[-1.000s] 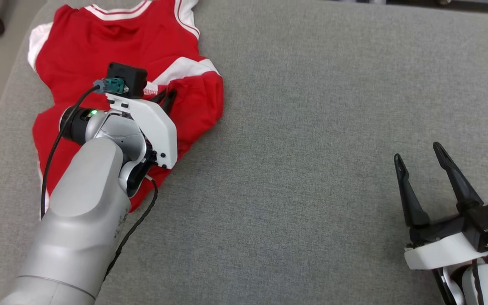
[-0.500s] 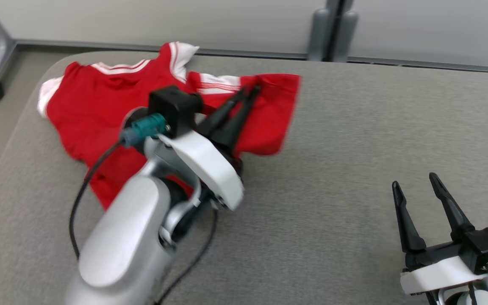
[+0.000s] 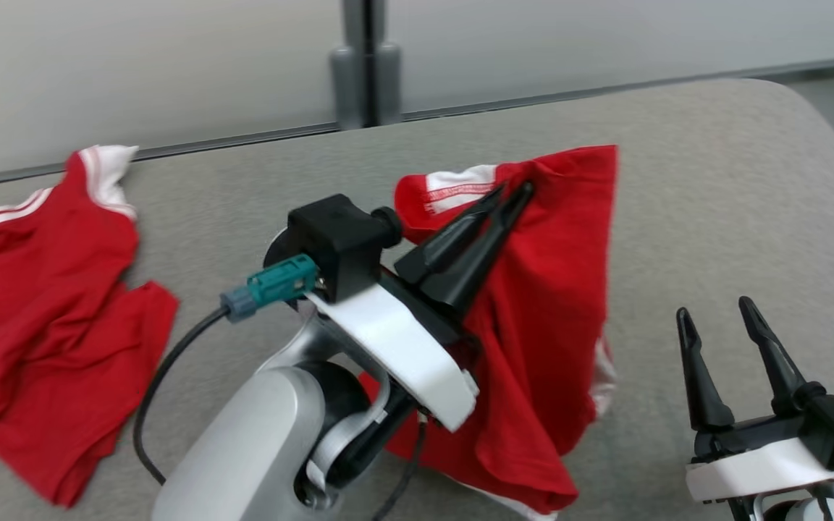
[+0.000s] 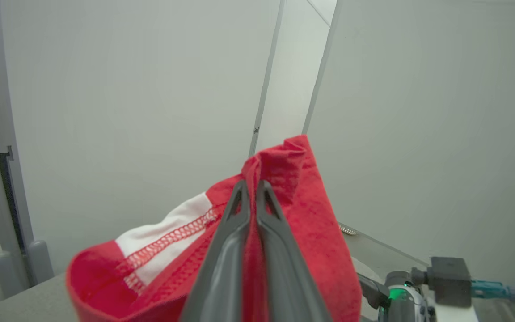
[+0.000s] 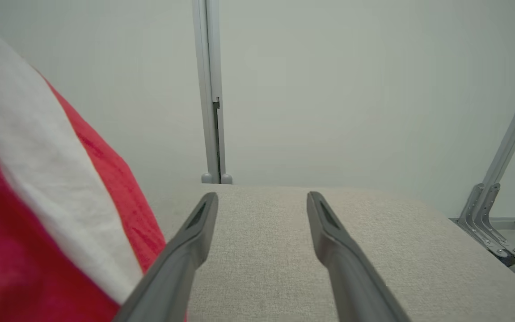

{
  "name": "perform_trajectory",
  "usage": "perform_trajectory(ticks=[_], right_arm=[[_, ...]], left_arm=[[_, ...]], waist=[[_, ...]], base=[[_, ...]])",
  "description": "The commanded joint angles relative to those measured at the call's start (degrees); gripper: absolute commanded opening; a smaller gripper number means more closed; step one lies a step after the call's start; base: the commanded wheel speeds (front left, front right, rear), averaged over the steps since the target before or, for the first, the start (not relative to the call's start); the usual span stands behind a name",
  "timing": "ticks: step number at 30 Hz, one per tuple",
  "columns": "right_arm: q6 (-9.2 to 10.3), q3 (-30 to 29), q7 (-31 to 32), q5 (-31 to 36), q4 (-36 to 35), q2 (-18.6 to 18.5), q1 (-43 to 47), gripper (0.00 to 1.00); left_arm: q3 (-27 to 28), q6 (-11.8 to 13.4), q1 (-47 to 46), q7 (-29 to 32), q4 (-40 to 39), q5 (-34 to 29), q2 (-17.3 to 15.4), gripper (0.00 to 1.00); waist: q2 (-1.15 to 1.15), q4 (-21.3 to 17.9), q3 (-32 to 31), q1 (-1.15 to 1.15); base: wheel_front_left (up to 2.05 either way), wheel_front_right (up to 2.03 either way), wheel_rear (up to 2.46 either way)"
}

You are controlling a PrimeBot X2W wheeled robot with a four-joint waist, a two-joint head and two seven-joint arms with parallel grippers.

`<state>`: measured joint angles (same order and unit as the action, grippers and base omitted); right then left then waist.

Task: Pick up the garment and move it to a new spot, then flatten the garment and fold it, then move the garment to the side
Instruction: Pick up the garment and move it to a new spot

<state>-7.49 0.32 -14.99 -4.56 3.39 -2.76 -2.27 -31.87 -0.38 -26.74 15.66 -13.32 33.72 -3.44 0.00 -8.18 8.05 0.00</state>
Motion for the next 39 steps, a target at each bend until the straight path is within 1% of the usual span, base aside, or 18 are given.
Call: perform_trajectory(ticks=[1,3,5,7,11,12,13,14,15,18,20,22,24,29,33,35,39], right_arm=[[-0.01,-0.27,-0.30,-0.33,-0.10,-0.26,-0.36,1.00],[-0.01,-0.44,-0.30,-1.07,-0.04,-0.22,-0.23,1.00],[-0.01,-0.56,-0.30,-1.72,0.08,-0.22,-0.01,1.00],[-0.01,-0.81,-0.30,-2.24,0.17,-0.23,0.16,1.00],[-0.01,-0.72,-0.30,-2.79,0.12,-0.22,0.20,1.00],[-0.01,-0.75,-0.29,-2.83,0.12,-0.23,0.24,1.00],[-0.01,-0.98,-0.30,-2.81,0.12,-0.23,0.27,1.00],[-0.01,-1.29,-0.30,-2.70,0.14,-0.23,0.33,1.00],[-0.01,-1.47,-0.30,-2.41,0.06,-0.22,0.37,1.00],[-0.01,-1.93,-0.30,-1.24,-0.38,-0.23,0.63,1.00],[-0.01,-2.42,-0.30,-0.29,-0.73,-0.23,1.03,1.00],[-0.01,-3.05,-0.29,0.72,-1.32,-0.26,1.60,1.00],[-0.01,-3.45,-0.30,1.73,-1.79,-0.28,2.60,1.00],[-0.01,-4.54,-0.30,3.87,-2.90,-0.24,5.15,1.00],[0.00,-5.05,-0.29,4.60,-2.58,-0.29,7.23,1.00],[0.00,-5.57,-0.29,4.51,-2.23,-0.28,8.10,1.00],[0.00,-5.08,-0.30,4.48,-1.03,-0.25,10.15,1.00]], left_arm=[[0.41,0.23,-0.04,-0.07,0.58,-0.09,-0.58,0.00],[2.07,1.05,0.67,-1.08,4.93,0.48,-0.82,0.00],[3.69,1.49,1.03,-2.58,10.94,0.06,-1.88,0.00],[5.23,1.29,1.87,-4.14,18.18,1.30,-2.10,0.00],[6.91,0.94,2.11,-10.10,32.27,-0.89,-4.27,0.00],[7.35,1.08,2.25,-12.25,35.10,-1.19,-4.31,0.15],[7.50,0.80,2.36,-14.06,37.67,-1.42,-4.11,0.39],[7.60,0.40,2.48,-16.03,39.70,-1.44,-3.74,0.76],[7.78,-0.05,2.46,-17.99,41.16,-1.32,-3.45,1.00],[8.17,-1.56,3.30,-24.23,43.49,-1.05,-2.75,1.00],[8.49,-2.10,4.50,-28.11,42.67,-1.13,-2.18,1.00],[9.37,-1.89,6.83,-30.15,40.25,-1.84,-1.88,1.00],[11.27,-1.06,11.08,-30.77,36.62,-2.97,-1.61,1.00],[16.11,0.95,23.95,-30.82,25.24,-10.55,-1.90,1.00],[21.62,2.56,32.31,-30.85,19.76,-15.81,-1.44,1.00],[24.42,2.49,35.73,-30.83,17.92,-17.58,-0.99,1.00],[28.87,1.37,40.15,-30.84,15.78,-19.50,-0.17,1.00]], waist=[[0.00,-4.56,0.93,0.00],[0.00,-6.67,1.51,0.00],[0.00,-8.36,2.01,0.00],[0.00,-9.64,2.45,0.00],[0.00,-10.90,2.98,0.00],[0.00,-10.96,3.01,0.00],[0.00,-10.83,2.97,0.00],[0.00,-10.54,2.85,0.00],[0.00,-10.13,2.71,0.00],[0.00,-8.29,1.87,0.00],[0.00,-6.82,1.00,0.00],[0.00,-5.12,-0.27,0.00],[0.00,-3.61,-2.39,0.00],[0.00,0.44,-6.41,0.00],[0.00,3.06,-8.80,0.00],[0.00,4.24,-9.73,0.00],[0.00,5.91,-11.11,0.00]], base=[[0.00,0.00,0.00],[0.00,0.00,0.00],[0.00,0.00,0.00],[0.00,0.00,0.00],[0.00,0.00,0.00],[0.00,0.00,0.00],[0.00,0.00,0.00],[0.00,0.00,0.00],[0.00,0.00,0.00],[0.00,0.00,0.00],[0.00,0.00,0.00],[0.00,0.00,0.00],[0.00,0.00,0.00],[0.00,0.00,0.00],[0.00,0.00,0.00],[0.00,0.00,0.00],[0.00,0.00,0.00]])
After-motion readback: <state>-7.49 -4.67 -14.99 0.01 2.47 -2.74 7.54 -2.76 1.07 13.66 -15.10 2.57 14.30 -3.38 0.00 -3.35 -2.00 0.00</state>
